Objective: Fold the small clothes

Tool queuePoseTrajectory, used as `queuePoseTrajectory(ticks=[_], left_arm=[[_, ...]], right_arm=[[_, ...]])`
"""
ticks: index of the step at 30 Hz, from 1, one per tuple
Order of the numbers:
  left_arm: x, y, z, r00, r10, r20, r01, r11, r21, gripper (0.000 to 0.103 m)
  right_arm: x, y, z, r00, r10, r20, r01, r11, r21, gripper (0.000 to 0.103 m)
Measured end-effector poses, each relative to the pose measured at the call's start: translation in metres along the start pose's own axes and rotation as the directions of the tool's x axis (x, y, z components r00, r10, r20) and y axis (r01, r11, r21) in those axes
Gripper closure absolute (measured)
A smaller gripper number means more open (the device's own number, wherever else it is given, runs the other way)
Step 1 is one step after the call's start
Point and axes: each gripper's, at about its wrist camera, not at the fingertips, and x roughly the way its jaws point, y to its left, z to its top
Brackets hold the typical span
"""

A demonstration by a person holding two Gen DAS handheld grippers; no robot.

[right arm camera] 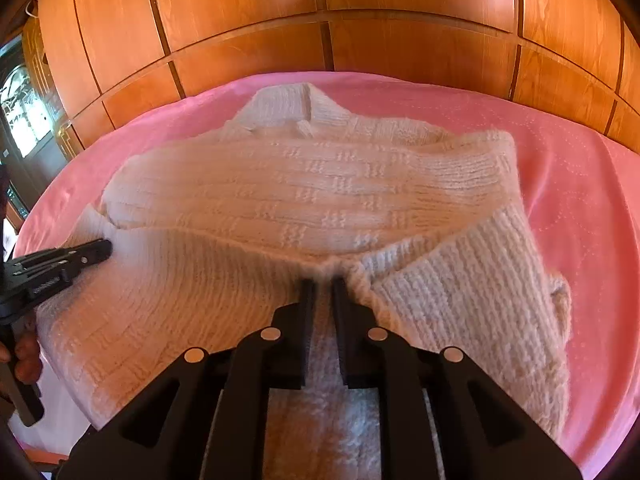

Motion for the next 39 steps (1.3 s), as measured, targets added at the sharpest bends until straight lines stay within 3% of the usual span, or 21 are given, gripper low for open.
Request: queuePoseTrajectory(ticks=[1, 2, 3, 4, 5, 9, 12, 13, 18, 20, 23, 28, 29, 32, 34, 35, 36, 39], left_arm=[[-0.008, 0.001, 0.000, 1.000, -0.005, 0.018, 0.005, 1.000, 0.002, 0.081], [-0.015, 0.003, -0.002, 0.999, 0.007, 0.036, -0.007, 1.000, 0.003, 0.077], [-0.021, 0.007, -0.003, 0.998, 0.026, 0.051, -0.026, 1.000, 0.004, 0.066], [-0.026, 0.012, -0.004, 0.997, 0.048, 0.062, -0.048, 0.999, 0.003, 0.057], [-0.030, 0.017, -0.006, 0.995, 0.066, 0.070, -0.066, 0.998, -0.002, 0.055], [-0.037, 0.037, -0.010, 0.993, 0.099, 0.070, -0.100, 0.995, 0.007, 0.055], [-0.038, 0.045, -0.007, 0.997, 0.047, 0.060, -0.048, 0.999, 0.012, 0.032], [-0.038, 0.046, -0.007, 0.997, 0.037, 0.061, -0.038, 0.999, 0.016, 0.031], [-0.017, 0.036, 0.001, 0.999, 0.047, 0.002, -0.047, 0.992, 0.120, 0.033], [-0.003, 0.032, -0.001, 0.998, 0.056, -0.038, -0.050, 0.987, 0.152, 0.044], [0.001, 0.031, -0.001, 0.998, 0.052, -0.032, -0.046, 0.985, 0.164, 0.058], [0.000, 0.029, 0.000, 0.998, 0.065, -0.012, -0.062, 0.982, 0.179, 0.079], [0.000, 0.028, -0.001, 0.997, 0.070, -0.008, -0.068, 0.980, 0.185, 0.082], [-0.006, 0.021, -0.002, 0.996, 0.091, 0.019, -0.093, 0.976, 0.198, 0.089], [-0.010, 0.021, -0.001, 0.995, 0.098, 0.035, -0.103, 0.976, 0.192, 0.090], [-0.013, 0.022, 0.000, 0.994, 0.100, 0.040, -0.106, 0.976, 0.188, 0.090], [-0.016, 0.022, 0.000, 0.994, 0.101, 0.047, -0.108, 0.977, 0.182, 0.090], [-0.026, 0.022, -0.002, 0.992, 0.107, 0.070, -0.118, 0.977, 0.180, 0.090]], right_arm=[[-0.005, 0.001, -0.001, 1.000, 0.007, -0.001, -0.007, 1.000, 0.004, 0.086], [-0.008, 0.000, 0.000, 1.000, 0.026, 0.001, -0.026, 1.000, 0.011, 0.075], [-0.011, 0.000, 0.001, 0.999, 0.045, 0.004, -0.045, 0.999, 0.013, 0.062], [-0.009, 0.001, 0.002, 0.999, 0.053, 0.005, -0.053, 0.999, 0.012, 0.059], [-0.009, 0.003, 0.002, 0.999, 0.049, 0.005, -0.049, 0.999, 0.006, 0.058], [-0.009, 0.008, -0.001, 0.999, 0.034, 0.008, -0.034, 0.999, -0.014, 0.052], [-0.013, 0.011, 0.002, 0.999, 0.044, 0.012, -0.044, 0.999, -0.014, 0.045], [-0.016, 0.012, 0.003, 0.999, 0.044, 0.017, -0.044, 0.999, -0.020, 0.044], [-0.039, 0.003, 0.009, 0.998, 0.049, 0.050, -0.048, 0.999, -0.020, 0.030], [-0.055, -0.009, 0.010, 0.996, 0.030, 0.079, -0.029, 1.000, -0.011, 0.028], [-0.076, -0.036, 0.012, 0.995, -0.024, 0.102, 0.026, 1.000, -0.017, 0.020], [-0.068, -0.055, 0.009, 0.994, -0.093, 0.056, 0.097, 0.993, -0.070, 0.020], [-0.062, -0.054, 0.009, 0.994, -0.100, 0.042, 0.104, 0.991, -0.090, 0.023], [-0.047, -0.047, 0.011, 0.992, -0.122, 0.015, 0.123, 0.981, -0.151, 0.049], [-0.036, -0.043, 0.008, 0.988, -0.153, -0.001, 0.149, 0.969, -0.197, 0.070], [-0.032, -0.042, 0.008, 0.986, -0.169, -0.007, 0.164, 0.964, -0.210, 0.090], [-0.031, -0.041, 0.008, 0.983, -0.182, -0.011, 0.175, 0.961, -0.216, 0.096], [-0.041, -0.045, 0.008, 0.981, -0.194, 0.007, 0.191, 0.963, -0.188, 0.096]])
